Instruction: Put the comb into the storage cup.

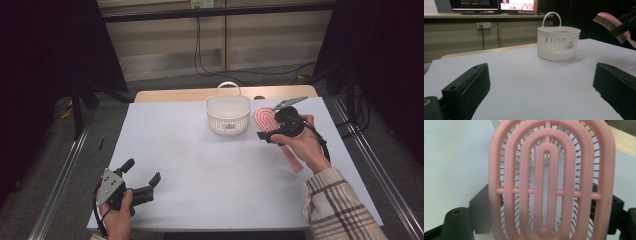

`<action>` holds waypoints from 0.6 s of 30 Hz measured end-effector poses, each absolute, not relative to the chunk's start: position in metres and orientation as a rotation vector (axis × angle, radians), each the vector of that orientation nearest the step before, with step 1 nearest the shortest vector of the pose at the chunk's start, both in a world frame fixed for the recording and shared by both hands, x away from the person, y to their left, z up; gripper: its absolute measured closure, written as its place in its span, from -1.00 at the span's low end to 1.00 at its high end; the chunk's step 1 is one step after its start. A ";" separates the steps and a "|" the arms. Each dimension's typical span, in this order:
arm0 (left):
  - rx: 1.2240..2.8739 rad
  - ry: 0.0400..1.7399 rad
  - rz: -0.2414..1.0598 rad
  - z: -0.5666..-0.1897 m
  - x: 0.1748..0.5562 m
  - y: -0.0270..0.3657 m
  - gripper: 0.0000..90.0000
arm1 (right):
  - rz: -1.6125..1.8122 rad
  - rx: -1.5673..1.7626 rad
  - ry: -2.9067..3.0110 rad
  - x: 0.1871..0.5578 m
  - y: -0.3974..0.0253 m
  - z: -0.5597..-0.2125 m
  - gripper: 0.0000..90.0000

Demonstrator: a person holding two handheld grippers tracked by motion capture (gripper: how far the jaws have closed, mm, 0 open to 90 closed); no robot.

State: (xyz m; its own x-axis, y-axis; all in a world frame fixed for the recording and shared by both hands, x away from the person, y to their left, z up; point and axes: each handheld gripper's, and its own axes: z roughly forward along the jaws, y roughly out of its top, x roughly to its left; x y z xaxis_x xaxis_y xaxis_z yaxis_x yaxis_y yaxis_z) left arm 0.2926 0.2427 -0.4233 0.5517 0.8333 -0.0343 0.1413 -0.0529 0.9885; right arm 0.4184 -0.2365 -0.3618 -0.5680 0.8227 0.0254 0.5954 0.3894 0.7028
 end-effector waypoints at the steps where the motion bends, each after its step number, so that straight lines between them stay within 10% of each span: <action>1: 1.546 0.860 0.695 -0.423 0.293 0.243 -0.97 | 0.974 1.236 2.326 0.418 -0.237 -0.362 -0.55; 18: 1.547 0.855 0.688 -0.423 0.293 0.242 -0.97 | 1.128 1.165 2.165 0.411 -0.237 -0.355 -0.55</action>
State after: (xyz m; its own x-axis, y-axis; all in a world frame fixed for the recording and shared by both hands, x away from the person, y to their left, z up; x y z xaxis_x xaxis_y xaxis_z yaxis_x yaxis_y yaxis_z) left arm 0.2925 0.2422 -0.4234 0.5578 0.8292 -0.0363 0.1416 -0.0520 0.9886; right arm 0.4109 -0.2365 -0.3545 -0.5526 0.8334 0.0042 0.4811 0.3148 0.8182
